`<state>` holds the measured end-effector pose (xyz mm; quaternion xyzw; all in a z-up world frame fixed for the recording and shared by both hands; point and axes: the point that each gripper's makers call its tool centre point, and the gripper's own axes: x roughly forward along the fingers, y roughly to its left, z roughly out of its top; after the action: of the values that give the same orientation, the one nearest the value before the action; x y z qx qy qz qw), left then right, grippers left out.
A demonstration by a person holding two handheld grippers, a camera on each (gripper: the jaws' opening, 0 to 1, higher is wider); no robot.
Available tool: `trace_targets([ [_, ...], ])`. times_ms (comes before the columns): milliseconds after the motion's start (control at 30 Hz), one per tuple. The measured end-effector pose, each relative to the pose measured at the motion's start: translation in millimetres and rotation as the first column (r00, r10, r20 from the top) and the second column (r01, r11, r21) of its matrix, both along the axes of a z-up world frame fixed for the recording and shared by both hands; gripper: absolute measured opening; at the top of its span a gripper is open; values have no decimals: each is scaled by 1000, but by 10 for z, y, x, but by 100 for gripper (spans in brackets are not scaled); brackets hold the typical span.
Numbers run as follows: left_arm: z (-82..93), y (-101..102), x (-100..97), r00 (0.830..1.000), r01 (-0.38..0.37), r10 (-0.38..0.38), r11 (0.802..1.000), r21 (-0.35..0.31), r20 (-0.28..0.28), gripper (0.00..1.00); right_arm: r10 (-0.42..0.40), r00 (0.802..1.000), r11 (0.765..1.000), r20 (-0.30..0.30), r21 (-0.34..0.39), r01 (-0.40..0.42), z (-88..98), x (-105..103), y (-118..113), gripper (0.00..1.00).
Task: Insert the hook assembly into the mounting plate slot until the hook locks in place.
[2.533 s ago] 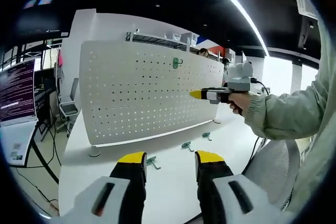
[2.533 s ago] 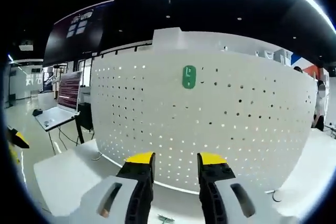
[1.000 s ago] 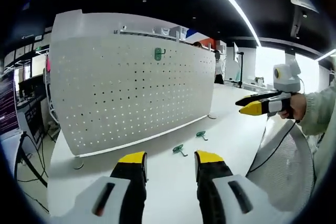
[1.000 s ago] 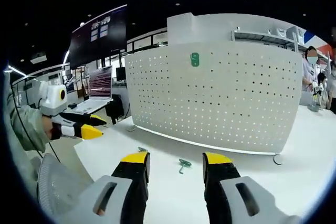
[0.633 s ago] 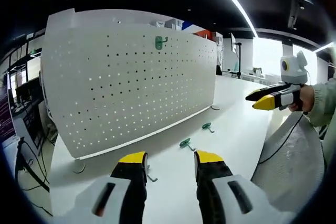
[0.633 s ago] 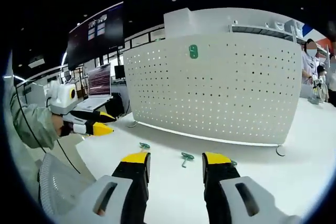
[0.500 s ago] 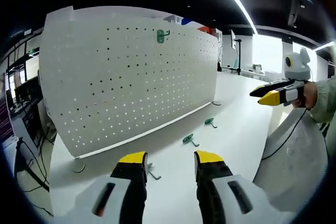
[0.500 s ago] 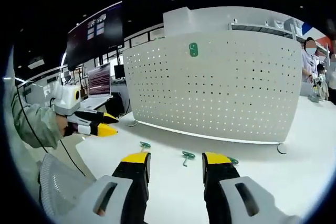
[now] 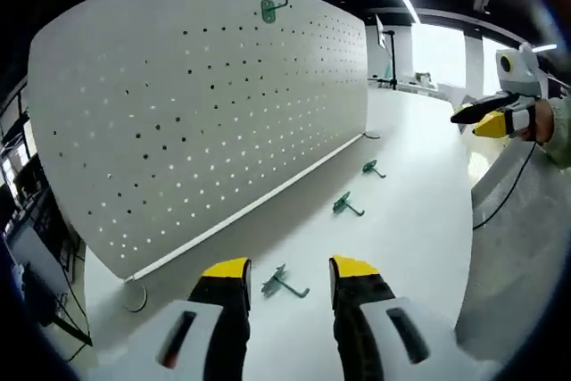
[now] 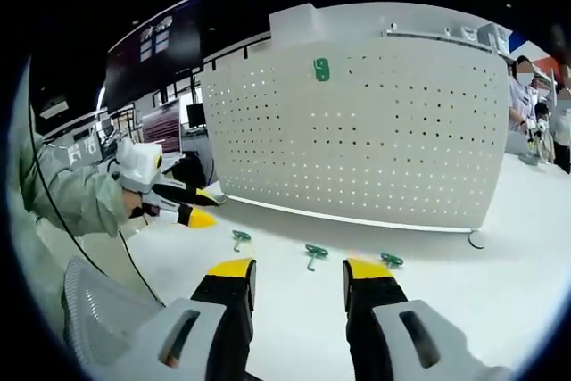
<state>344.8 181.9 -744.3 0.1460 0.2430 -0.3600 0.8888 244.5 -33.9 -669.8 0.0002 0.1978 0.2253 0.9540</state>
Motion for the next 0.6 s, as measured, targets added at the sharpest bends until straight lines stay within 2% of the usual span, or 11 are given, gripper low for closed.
trace_targets([
  [133, -157, 47, 60, 999, 25, -24, 999, 45, -25, 36, -17, 1000, 1000, -16, -2, 17, -52, -14, -27, 37],
  [233, -340, 64, 80, 996, 57, -52, 996, 73, -66, 35, -21, 999, 1000, -28, -1, 21, -78, -29, -31, 37],
  [367, -493, 76, 128, 994, 83, -74, 991, 109, -83, 32, -27, 999, 1000, -42, -9, 27, -107, -58, -42, 37],
  [600, -605, 37, 219, 989, 121, -109, 984, 129, -97, 29, -41, 997, 999, -62, -17, 40, -165, -85, -60, 37],
])
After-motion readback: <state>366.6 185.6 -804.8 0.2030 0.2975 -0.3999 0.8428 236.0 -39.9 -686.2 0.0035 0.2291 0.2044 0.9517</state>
